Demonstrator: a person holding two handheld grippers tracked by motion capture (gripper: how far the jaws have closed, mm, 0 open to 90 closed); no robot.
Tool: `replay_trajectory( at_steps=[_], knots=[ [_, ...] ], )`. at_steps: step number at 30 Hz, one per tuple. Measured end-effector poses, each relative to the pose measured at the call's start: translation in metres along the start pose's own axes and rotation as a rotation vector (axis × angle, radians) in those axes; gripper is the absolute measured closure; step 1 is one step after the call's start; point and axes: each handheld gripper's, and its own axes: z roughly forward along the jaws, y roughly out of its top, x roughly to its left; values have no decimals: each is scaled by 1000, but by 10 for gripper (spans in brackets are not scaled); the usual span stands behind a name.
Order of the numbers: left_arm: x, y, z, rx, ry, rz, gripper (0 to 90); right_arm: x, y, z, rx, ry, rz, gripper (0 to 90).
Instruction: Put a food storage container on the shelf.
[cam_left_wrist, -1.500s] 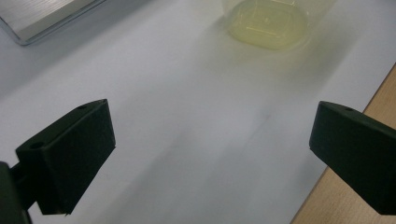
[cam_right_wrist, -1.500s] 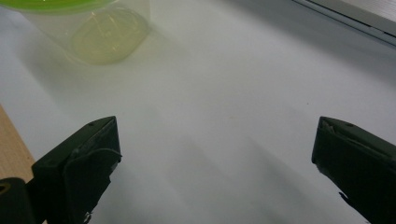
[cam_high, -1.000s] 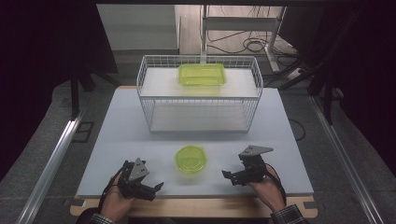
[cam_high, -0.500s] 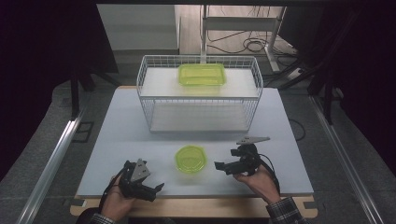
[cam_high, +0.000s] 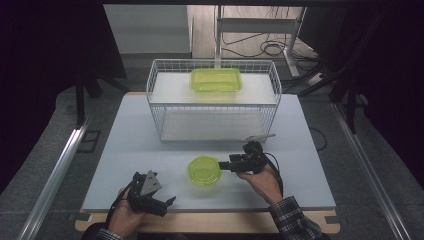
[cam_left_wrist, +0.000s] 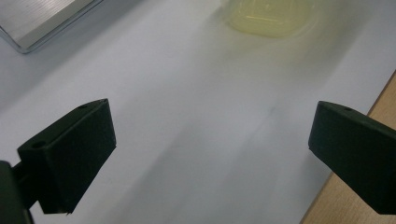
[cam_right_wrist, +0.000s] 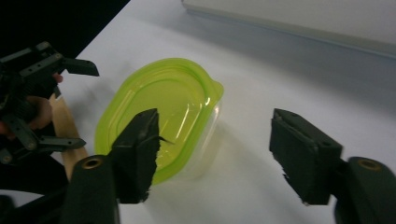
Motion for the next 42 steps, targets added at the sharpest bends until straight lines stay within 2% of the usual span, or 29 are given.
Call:
replay_trajectory(
  at_steps=[3,6,13,16,18,21,22,27,42],
  knots=[
    [0,0,0,2,2,3,5,-3,2,8,24,36,35,420],
    [0,0,0,1,1,4,8,-6,3,14,41,48,52,483],
    [-1,0,1,6,3,10,8,-17,4,25,67,140,159,602],
    [-1,0,1,5,2,10,8,-19,4,28,82,154,178,638],
    [-1,0,1,8,4,13,9,-22,3,30,87,188,221,734],
    [-1,0,1,8,5,15,9,-22,3,29,93,218,255,795],
    [-1,0,1,8,5,15,8,-22,4,29,93,229,256,800],
    [-1,0,1,7,4,14,8,-18,5,26,96,217,241,806],
    [0,0,0,6,-6,-2,22,-13,20,0,19,220,219,810]
  ],
)
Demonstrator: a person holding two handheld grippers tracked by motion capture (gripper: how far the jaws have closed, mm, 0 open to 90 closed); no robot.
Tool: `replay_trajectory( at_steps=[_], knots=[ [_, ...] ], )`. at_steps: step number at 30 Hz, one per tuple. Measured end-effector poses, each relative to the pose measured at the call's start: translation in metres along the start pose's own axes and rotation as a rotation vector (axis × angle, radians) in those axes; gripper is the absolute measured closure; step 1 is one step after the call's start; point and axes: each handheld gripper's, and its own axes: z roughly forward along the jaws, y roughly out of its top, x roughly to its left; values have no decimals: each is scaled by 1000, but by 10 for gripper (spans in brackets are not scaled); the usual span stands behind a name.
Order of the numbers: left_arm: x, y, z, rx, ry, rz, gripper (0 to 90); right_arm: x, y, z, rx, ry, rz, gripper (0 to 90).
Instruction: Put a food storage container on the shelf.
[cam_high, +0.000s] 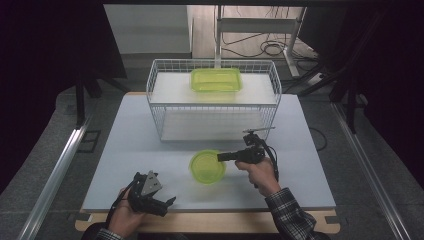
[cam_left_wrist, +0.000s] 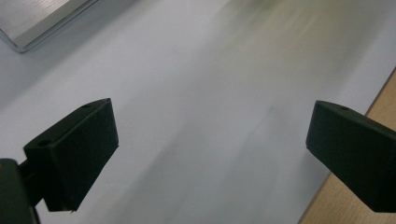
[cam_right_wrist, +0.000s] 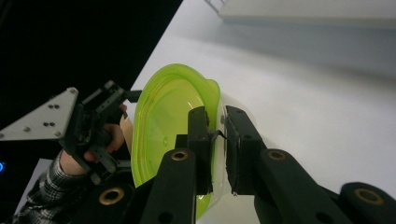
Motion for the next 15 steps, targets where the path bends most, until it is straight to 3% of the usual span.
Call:
replay_trajectory(
  at_steps=[15],
  knots=[
    [1,0,1,4,0,-1,21,16,21,-29,-72,6,-12,810]
  ],
)
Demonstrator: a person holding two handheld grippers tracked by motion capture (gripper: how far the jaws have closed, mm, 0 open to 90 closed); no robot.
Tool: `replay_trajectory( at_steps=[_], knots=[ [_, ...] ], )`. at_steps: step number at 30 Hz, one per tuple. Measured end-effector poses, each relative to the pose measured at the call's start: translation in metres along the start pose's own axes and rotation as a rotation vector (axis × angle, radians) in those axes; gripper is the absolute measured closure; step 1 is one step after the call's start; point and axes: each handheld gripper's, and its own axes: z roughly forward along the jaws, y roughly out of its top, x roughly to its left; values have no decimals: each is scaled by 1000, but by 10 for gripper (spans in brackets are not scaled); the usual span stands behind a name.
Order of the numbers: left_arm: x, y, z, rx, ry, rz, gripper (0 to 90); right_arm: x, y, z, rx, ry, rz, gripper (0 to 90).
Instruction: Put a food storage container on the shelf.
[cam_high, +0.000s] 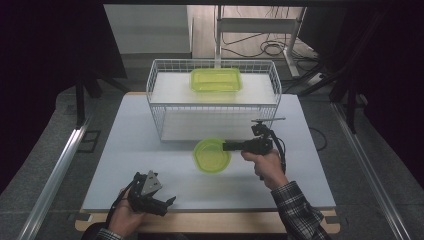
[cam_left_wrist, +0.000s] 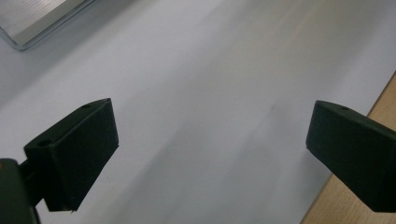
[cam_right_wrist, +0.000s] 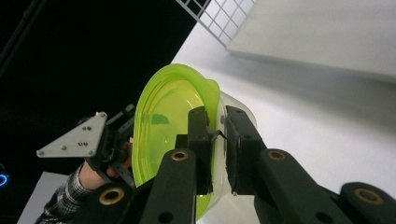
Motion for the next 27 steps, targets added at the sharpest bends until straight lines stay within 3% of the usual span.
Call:
replay_trajectory(
  at_steps=[27],
  knots=[
    [2,0,0,-4,-10,-22,25,27,51,-44,-123,-8,-7,811]
  ],
)
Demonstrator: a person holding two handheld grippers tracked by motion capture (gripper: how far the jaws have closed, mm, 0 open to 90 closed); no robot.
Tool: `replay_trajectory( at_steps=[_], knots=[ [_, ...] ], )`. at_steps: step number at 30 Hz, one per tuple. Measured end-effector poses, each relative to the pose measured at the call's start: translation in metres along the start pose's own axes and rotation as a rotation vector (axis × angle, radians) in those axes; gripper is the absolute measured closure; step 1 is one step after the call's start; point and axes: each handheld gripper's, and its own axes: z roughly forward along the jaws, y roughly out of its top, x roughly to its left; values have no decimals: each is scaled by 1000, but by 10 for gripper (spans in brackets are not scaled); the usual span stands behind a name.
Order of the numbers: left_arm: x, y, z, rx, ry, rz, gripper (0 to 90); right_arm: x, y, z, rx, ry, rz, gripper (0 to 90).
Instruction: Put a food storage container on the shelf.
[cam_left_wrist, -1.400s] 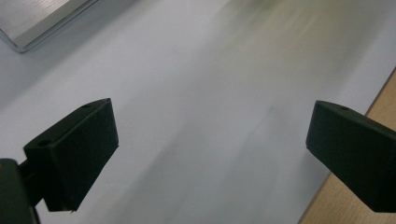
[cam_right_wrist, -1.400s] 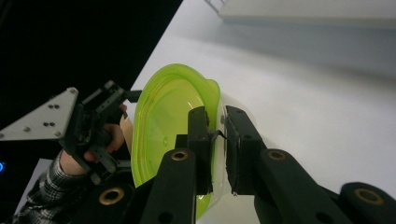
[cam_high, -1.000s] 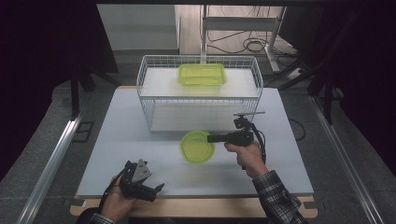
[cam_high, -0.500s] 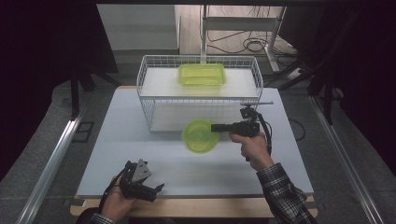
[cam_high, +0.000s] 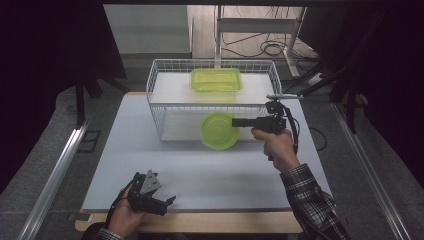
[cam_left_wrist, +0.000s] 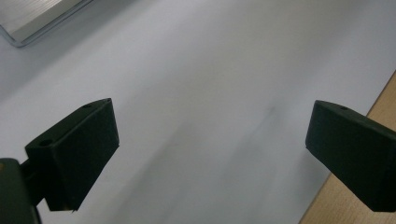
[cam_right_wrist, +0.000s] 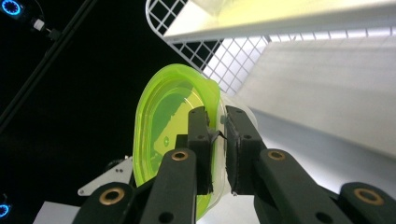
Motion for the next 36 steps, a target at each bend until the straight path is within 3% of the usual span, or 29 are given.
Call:
replay_trajectory(
  at_steps=[24,36],
  knots=[
    [1,0,0,-5,-9,-10,23,25,51,-24,-113,-12,-14,812],
    [2,0,-1,-4,-8,-10,24,37,82,-27,-171,-54,-32,812]
  ],
)
